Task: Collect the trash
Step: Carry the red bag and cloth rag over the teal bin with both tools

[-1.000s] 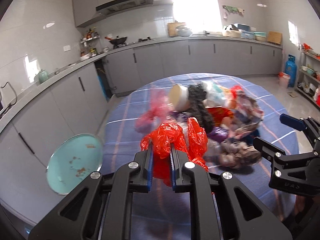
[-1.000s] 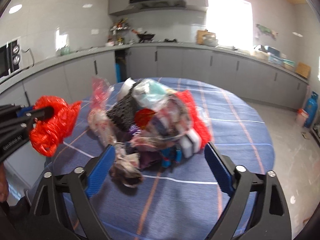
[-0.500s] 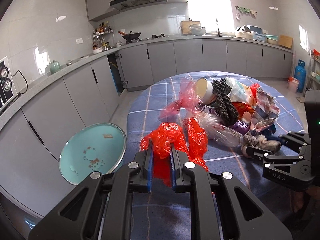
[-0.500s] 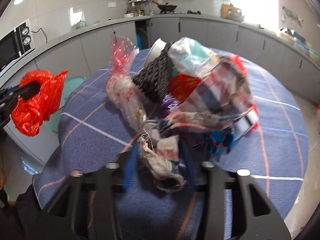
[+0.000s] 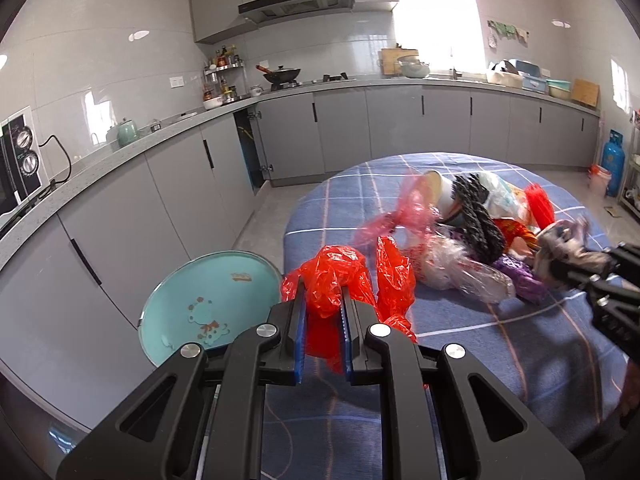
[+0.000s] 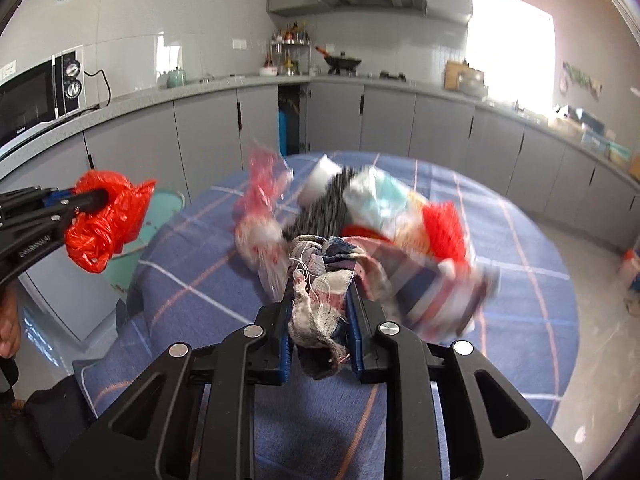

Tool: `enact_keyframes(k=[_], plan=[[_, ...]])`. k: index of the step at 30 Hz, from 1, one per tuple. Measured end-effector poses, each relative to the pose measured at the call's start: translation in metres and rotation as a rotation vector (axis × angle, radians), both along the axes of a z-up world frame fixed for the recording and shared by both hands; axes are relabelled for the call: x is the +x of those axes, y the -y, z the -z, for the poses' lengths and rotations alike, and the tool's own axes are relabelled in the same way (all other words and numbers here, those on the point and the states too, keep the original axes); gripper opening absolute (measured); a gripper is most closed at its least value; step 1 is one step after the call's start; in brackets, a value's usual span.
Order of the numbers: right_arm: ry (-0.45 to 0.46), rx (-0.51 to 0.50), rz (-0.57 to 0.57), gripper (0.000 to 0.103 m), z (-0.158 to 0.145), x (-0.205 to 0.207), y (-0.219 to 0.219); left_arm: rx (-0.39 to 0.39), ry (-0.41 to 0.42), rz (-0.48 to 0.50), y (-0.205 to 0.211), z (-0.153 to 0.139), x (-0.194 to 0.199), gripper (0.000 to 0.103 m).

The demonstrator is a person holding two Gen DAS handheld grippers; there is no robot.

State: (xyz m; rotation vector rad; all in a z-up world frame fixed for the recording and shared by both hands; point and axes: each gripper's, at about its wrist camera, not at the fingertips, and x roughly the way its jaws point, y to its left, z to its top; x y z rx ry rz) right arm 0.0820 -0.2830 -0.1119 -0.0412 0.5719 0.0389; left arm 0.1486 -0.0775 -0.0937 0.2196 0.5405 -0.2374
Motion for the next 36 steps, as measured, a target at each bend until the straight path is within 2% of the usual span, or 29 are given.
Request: enact_keyframes(k=[17, 36], plan=[[0.076, -0.027, -0.126, 0.023, -0.041, 0.049, -0.050, -0.028, 0.037, -0.127, -0.052, -0.015, 0.019, 0.014], [0.109, 0.002, -0.333, 0.023, -0.050, 0.108, -0.134, -0.032, 0.055, -0.260, -0.104, -0.024, 0.028, 0.014]])
